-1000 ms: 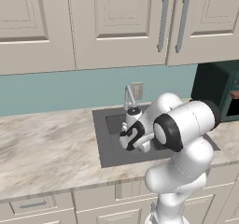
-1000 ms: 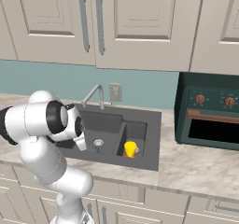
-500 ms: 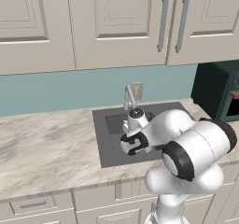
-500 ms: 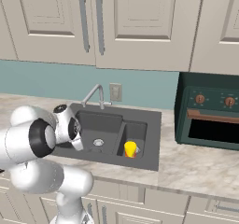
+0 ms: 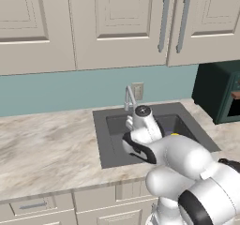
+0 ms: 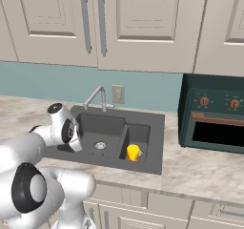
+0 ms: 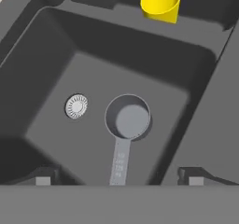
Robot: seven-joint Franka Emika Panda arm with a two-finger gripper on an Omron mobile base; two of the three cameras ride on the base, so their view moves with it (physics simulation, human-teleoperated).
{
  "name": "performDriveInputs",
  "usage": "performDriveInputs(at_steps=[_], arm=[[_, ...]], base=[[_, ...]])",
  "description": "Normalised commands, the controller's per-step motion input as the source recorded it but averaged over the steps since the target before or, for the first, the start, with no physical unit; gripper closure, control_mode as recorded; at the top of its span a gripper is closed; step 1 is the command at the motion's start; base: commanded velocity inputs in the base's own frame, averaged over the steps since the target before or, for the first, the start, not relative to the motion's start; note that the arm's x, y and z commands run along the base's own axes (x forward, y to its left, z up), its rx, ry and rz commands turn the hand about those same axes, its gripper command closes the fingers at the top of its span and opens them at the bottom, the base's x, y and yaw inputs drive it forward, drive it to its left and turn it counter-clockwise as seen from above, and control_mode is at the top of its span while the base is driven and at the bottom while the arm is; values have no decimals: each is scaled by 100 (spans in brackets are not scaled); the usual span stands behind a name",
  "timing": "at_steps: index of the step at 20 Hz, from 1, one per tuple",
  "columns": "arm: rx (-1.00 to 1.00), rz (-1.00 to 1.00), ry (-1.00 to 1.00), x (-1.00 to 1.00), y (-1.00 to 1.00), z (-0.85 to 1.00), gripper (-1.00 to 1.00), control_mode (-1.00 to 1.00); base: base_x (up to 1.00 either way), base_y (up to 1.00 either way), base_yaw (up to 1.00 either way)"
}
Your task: Move any existing items from the left basin to the right basin for drying. Then move the measuring cup from the counter to the left basin of the sink for washing.
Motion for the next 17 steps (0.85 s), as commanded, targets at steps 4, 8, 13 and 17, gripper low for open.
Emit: performDriveInputs(at_steps=[4,8,13,17], arm=[[-1,0,0,-10,4,61,-100,-100],[-3,0,0,-14,7,53,-100,-100],[-3,0,0,-17,13,34,-100,-100],[-2,0,1,0,8,0,-100,-100]], base=[[0,0,0],[0,0,0],[0,0,0],[0,0,0]])
